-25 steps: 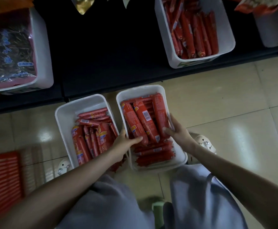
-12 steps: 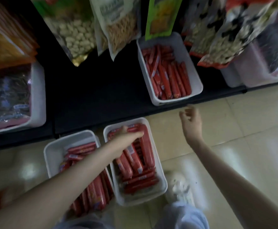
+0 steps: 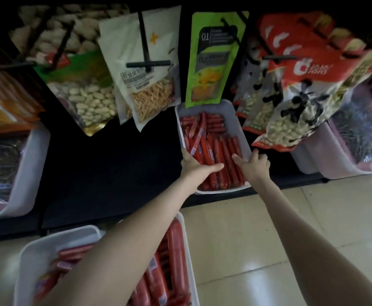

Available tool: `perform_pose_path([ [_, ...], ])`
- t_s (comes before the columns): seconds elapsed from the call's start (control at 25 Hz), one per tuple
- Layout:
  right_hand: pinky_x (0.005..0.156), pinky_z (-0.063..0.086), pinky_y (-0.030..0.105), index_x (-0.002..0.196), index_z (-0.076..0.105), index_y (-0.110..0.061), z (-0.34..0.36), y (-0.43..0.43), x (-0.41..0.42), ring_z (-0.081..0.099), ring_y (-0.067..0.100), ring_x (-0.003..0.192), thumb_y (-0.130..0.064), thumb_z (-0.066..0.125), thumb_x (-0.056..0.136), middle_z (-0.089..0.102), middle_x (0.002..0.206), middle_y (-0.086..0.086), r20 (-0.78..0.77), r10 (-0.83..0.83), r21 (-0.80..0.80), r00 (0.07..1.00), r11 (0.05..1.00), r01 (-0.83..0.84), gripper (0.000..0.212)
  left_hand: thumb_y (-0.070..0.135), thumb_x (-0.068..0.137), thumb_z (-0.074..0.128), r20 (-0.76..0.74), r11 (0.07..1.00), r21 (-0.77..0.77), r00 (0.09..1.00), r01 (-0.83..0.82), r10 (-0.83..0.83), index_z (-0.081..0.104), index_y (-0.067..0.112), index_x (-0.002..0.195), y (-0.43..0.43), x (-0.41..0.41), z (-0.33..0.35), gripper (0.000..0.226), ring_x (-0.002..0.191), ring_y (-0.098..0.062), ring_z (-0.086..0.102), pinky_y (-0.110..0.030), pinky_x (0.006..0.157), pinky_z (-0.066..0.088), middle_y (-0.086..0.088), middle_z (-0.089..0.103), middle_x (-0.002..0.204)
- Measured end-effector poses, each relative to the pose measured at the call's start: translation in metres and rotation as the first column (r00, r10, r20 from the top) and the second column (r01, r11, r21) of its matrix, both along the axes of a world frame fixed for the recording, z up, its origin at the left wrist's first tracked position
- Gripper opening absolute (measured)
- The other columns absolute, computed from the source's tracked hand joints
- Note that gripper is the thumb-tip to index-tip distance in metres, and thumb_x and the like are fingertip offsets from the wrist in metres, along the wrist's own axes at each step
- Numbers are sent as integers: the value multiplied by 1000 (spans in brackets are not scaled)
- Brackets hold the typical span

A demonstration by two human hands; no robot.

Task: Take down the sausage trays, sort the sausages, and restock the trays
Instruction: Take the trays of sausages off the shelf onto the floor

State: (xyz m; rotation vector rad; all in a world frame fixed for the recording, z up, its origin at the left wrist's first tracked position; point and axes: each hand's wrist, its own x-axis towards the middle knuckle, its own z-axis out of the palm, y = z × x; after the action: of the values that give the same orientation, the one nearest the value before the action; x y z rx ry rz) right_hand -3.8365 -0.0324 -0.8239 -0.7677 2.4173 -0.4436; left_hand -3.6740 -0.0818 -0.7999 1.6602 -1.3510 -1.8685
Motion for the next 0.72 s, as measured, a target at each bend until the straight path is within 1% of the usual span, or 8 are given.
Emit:
perform_pose_path([
  [0.08, 109, 22, 45, 146, 26, -10, 1, 10, 13, 23, 37, 135, -64, 49, 86, 26, 145, 20, -47, -47, 25, 998, 999, 48, 84, 37, 63, 87, 60, 1000, 17, 998, -6, 5, -12, 20, 151, 8, 0, -6, 133, 140, -24, 27, -36, 111, 29, -6, 12, 156],
  [0.16, 104, 29, 43, 133, 41, -5, -1, 33, 21, 35, 38, 127, -61, 56, 83, 38, 133, 20, -22, -107, -59, 994, 993, 106, 76, 40, 63, 86, 109, 999, 28, 994, 20, -23, -15, 19, 150, 15, 11, -10, 135, 143, -24, 22, -38, 112, 26, -6, 6, 158],
  [0.24, 89, 38, 40, 113, 49, -3, -8, 58, 22, 49, 35, 112, -55, 60, 83, 51, 115, 14, 126, -183, -154, 975, 967, 201, 60, 50, 63, 83, 266, 991, 32, 954, 132, -136, -9, 20, 151, 16, 26, -16, 131, 143, -28, 20, -43, 114, 27, -9, 6, 158],
  [0.32, 78, 43, 37, 98, 46, -8, -18, 74, 21, 55, 29, 100, -49, 64, 84, 54, 99, 5, 338, -224, -245, 914, 917, 315, 47, 59, 61, 80, 330, 978, 49, 921, 205, -209, 15, 23, 150, 17, 34, -25, 116, 135, -31, 31, -46, 109, 35, -11, 20, 150],
  [0.4, 85, 48, 41, 101, 41, -13, -24, 78, 18, 55, 20, 100, -42, 69, 83, 51, 102, -1, 483, -174, -313, 858, 881, 355, 44, 59, 58, 81, 215, 987, 41, 964, 153, -158, 35, 27, 135, 22, 35, -30, 95, 121, -26, 44, -44, 102, 42, -4, 35, 132],
  [0.48, 94, 49, 48, 111, 41, -20, -25, 76, 16, 59, 14, 104, -42, 72, 80, 56, 109, -6, 583, -85, -320, 808, 890, 324, 49, 56, 54, 85, 3, 997, 51, 998, 56, -56, 40, 34, 129, 26, 34, -36, 90, 113, -18, 55, -41, 99, 46, 4, 52, 122],
  [0.56, 95, 49, 49, 114, 48, -29, -27, 82, 11, 63, 14, 105, -51, 75, 70, 63, 113, -8, 578, -41, -305, 815, 916, 262, 57, 45, 62, 85, -131, 997, 71, 991, 35, -26, 41, 35, 130, 38, 33, -35, 82, 104, -11, 63, -39, 96, 49, 9, 64, 114],
  [0.72, 100, 46, 43, 115, 54, -43, -22, 127, 2, 60, 8, 112, -67, 73, 59, 60, 126, -15, 497, -33, -282, 867, 939, 197, 65, 39, 68, 83, -114, 995, 86, 993, 51, -41, 42, 31, 126, 96, 32, -27, 71, 97, -5, 63, -30, 89, 50, 13, 64, 107],
])
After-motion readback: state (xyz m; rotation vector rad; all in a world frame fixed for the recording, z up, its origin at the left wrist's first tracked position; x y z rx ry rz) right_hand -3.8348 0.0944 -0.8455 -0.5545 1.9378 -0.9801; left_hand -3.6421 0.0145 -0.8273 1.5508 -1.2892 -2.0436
